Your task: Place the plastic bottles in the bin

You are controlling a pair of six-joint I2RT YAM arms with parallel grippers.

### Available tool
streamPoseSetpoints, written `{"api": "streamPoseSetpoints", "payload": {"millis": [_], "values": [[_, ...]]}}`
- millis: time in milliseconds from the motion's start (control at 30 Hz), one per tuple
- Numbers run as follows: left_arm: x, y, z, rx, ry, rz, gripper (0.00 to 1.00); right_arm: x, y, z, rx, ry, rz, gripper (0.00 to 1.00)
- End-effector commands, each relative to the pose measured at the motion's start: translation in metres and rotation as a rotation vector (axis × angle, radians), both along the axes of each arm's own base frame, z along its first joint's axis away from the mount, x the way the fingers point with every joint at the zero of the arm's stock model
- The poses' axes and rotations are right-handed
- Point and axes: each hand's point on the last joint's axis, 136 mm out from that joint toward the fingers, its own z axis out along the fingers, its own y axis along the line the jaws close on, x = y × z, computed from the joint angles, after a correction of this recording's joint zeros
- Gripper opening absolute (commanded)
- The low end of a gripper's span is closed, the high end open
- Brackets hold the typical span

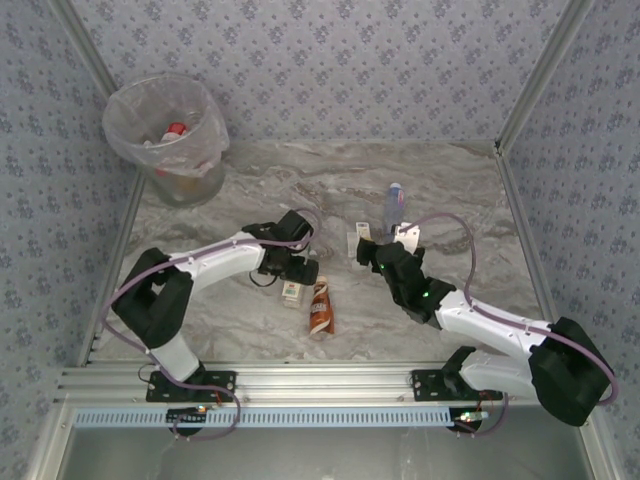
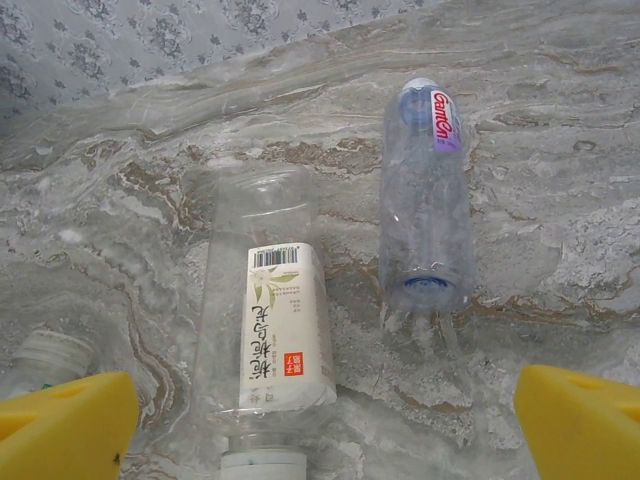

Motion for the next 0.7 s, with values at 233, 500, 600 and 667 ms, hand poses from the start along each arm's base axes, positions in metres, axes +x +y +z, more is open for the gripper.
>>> {"api": "streamPoseSetpoints", "payload": {"millis": [233, 500, 600, 667], "values": [[0.011, -0.003, -0.014, 0.058, 0.005, 0.022, 0.70, 0.000, 0.007, 0.011, -0.033, -0.009, 0.020, 0.99], [0.015, 0.005, -0.019, 0.106, -0.018, 0.031, 0.56, 0.001, 0.010, 0.010, -0.041, -0.007, 0.026, 0.99], [0.016, 0.003, -0.014, 0.093, -0.030, 0.029, 0.50, 0.000, 0.012, 0.010, -0.048, -0.009, 0.037, 0.99], [0.019, 0.003, -0.006, 0.082, -0.054, 0.035, 0.47, 0.001, 0.013, 0.011, -0.050, -0.017, 0.040, 0.99]]}}
